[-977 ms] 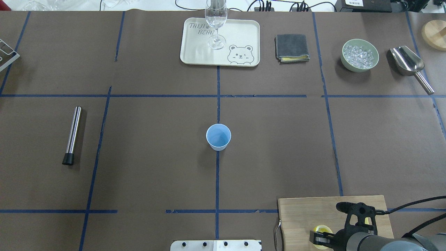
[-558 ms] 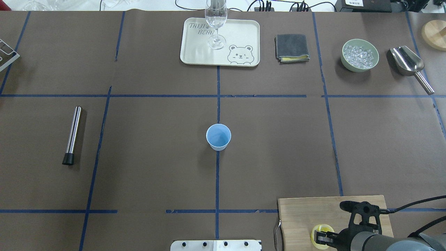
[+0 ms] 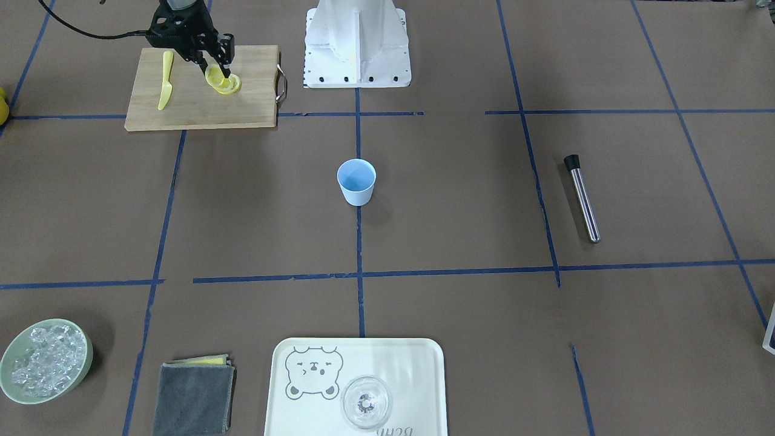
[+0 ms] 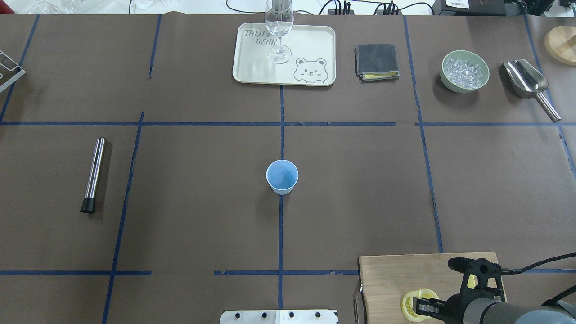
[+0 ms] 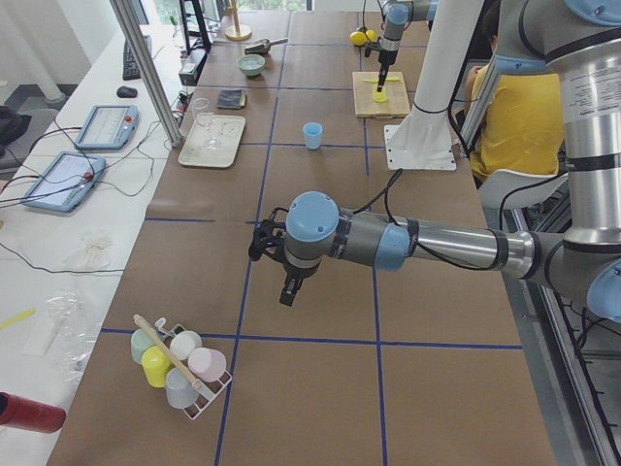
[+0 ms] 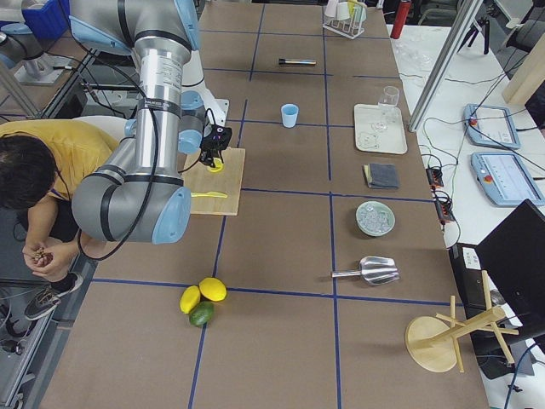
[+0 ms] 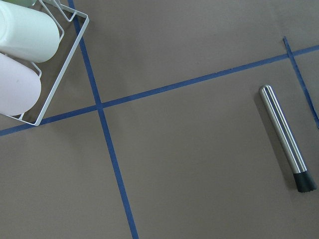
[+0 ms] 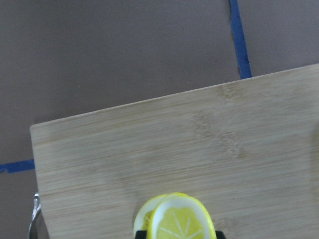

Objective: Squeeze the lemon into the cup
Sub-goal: 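Close the right gripper on the lemon slice, then lift the lemon slice with the right gripper and carry it to the blue cup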

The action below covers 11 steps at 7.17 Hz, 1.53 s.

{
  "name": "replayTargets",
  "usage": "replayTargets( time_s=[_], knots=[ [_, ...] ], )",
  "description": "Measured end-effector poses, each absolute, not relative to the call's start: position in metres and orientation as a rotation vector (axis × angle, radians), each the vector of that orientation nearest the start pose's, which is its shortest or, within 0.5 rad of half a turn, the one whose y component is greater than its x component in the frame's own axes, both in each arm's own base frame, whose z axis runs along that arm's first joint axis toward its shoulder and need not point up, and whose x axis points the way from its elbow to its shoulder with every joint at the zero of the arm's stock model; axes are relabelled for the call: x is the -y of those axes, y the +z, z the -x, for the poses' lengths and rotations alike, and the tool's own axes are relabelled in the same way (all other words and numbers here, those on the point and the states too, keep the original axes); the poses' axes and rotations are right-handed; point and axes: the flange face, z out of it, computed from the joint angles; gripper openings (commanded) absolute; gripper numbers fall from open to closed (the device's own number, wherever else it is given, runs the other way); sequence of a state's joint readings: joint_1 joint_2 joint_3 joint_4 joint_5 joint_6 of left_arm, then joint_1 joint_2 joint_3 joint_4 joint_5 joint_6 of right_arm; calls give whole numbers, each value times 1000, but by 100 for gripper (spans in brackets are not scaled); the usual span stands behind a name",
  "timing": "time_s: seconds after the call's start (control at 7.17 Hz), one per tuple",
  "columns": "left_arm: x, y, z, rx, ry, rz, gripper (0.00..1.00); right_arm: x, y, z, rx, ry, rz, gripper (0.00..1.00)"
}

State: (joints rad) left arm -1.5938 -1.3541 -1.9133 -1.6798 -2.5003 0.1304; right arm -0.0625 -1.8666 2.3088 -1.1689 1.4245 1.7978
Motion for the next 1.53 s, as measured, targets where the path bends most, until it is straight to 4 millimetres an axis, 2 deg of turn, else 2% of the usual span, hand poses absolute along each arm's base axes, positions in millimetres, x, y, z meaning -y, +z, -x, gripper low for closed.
replayTargets(
  time_s=[0.42,0.7,1.12,1.4,1.53],
  knots=[
    [407,564,63,-907,208,-287,100,125,384,371,868,216,-12,51],
    [407,564,63,-907,208,-287,100,129,369,364,899,227,-10,51],
    [406,565,63,-908,206,-284,100,161,340,358,971,298,-5,51],
    [404,566,63,-908,206,-282,100,191,319,357,1021,344,35,51],
    [404,567,63,-908,206,-282,100,212,303,367,1029,368,47,50]
  ],
)
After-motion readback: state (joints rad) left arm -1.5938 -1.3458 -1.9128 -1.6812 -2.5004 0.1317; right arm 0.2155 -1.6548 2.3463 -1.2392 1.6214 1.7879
